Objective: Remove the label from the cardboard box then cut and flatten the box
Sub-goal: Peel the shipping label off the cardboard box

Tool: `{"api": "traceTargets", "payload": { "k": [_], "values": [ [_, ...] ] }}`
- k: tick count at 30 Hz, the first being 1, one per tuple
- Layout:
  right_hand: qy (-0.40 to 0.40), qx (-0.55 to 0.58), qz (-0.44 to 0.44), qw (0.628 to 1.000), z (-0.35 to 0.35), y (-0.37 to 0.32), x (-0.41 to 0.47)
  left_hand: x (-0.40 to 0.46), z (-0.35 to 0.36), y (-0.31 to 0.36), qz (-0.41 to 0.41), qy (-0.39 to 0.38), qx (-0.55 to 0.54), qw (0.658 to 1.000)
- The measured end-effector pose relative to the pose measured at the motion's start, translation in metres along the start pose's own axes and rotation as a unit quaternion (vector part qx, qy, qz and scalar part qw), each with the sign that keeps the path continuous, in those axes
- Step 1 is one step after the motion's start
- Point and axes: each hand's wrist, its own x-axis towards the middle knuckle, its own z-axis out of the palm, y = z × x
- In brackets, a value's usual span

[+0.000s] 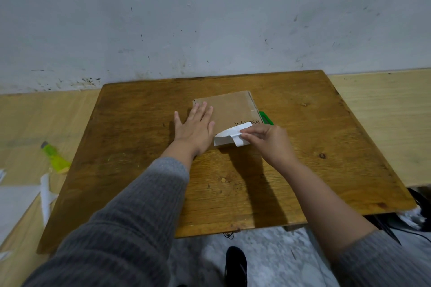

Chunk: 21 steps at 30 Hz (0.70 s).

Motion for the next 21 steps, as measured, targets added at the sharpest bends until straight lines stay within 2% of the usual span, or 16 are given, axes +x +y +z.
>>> {"api": "traceTargets", "payload": {
  "k": [3, 8, 14, 21],
  "values": [
    [-0.026, 0.009, 0.019, 0.999, -0.003, -0.002, -0.002, 0.0, -0.001, 0.005, -0.004, 0.0, -0.001, 1.0],
    [0.035, -0.02, 0.04, 0.998, 0.005, -0.008, 0.007, -0.002, 0.003, 0.005, -0.017, -0.008, -0.034, 0.999],
    [0.024, -0.079, 0.092, 0.992, 0.014, -0.01, 0.016, -0.001, 0.005, 0.008, -0.03, -0.017, -0.012, 0.999],
    [0.063, -0.006, 0.085, 0.994, 0.01, -0.005, 0.001, 0.001, 0.006, 0.011, -0.043, -0.008, -0.019, 0.999]
  ]
}}
